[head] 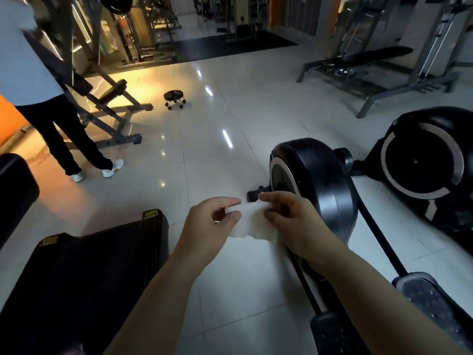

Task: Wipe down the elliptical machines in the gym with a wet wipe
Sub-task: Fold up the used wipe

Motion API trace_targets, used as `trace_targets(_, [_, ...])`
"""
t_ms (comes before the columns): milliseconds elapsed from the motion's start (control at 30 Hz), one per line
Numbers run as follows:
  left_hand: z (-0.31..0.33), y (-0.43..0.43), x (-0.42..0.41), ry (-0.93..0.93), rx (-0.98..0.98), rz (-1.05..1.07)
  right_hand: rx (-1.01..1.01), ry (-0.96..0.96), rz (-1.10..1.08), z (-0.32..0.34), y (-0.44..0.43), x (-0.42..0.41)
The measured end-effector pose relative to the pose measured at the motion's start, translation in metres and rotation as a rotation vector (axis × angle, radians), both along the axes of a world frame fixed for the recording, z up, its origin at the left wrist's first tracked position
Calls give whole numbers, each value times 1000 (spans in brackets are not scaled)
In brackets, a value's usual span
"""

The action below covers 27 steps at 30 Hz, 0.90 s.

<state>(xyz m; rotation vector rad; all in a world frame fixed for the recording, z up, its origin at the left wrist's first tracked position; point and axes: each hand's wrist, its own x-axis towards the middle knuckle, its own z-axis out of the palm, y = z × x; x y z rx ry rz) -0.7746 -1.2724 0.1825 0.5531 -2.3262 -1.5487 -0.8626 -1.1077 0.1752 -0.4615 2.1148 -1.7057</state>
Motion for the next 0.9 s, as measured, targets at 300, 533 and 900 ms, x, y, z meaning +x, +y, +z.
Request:
trace_targets(300, [-8,-74,-120,-25,253,51,-55,-64,-67,-17,-73,-117])
trace_targets(533, [-18,-148,-230,-26,476,-23,-73,-33,7,-24,-159,-226])
trace_targets(900, [-29,-242,-412,-113,322,-89,-92,-198,75,-50,-241,-400])
